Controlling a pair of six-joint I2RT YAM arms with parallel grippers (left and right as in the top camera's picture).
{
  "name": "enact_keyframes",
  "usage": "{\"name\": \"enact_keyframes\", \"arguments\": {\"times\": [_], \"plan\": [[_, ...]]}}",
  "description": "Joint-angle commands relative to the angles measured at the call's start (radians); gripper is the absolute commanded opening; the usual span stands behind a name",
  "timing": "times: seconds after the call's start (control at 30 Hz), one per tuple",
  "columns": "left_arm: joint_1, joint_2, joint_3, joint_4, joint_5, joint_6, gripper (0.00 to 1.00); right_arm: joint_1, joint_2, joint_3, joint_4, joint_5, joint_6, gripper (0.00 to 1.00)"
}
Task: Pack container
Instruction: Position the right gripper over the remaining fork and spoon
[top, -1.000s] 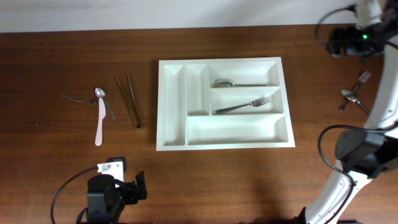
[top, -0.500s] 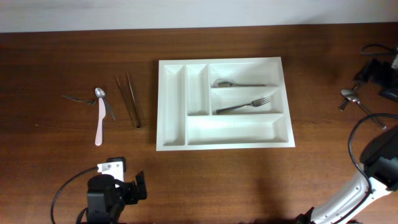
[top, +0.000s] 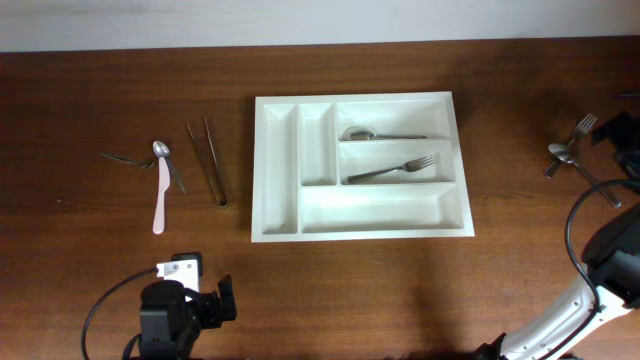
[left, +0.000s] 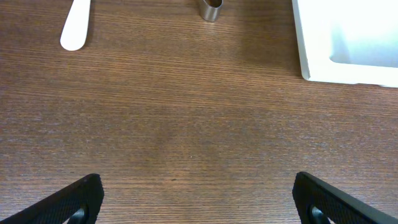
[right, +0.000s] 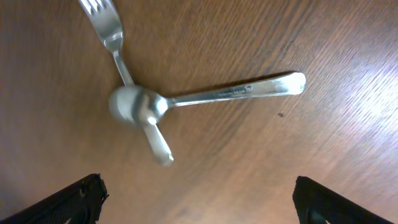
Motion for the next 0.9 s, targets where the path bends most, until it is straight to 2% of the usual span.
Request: {"name": "enact_keyframes", "arguments": {"times": [0.0,0.27,0.3,0.47,0.53,0.63,0.87], "plan": [[0.003,-0.002,0.014,0.002,-0.003,-0.009,0.99,0.028,-0.005,-0.007,0.026,0.020,0.215,0.99],[0.003,-0.002,0.014,0.002,-0.003,-0.009,0.99,0.049,-0.002,-0.008,0.037,0.005,0.221,0.99],[0.003,-0.002,0.014,0.002,-0.003,-0.009,0.99,0.049,-0.001,-0.008,0.037,0.006,0.253,0.99],[0.003,-0.002,0.014,0.002,-0.003,-0.009,0.99,0.052,0.020,-0.008,-0.078,0.048,0.805,1.00],[0.003,-0.002,0.014,0.002,-0.003,-0.009,0.99,0.065,0.035,-0.008,-0.075,0.035,0.924,0.98],[0.003,-0.002,0.014,0.002,-0.003,-0.009,0.99,0.079,0.053,-0.008,-0.051,0.040,0.986,0.97],[0.003,-0.002,0.014,0.002,-0.003,-0.009,0.99,0.079,0.084,-0.008,0.035,0.095,1.026,0.88]]}}
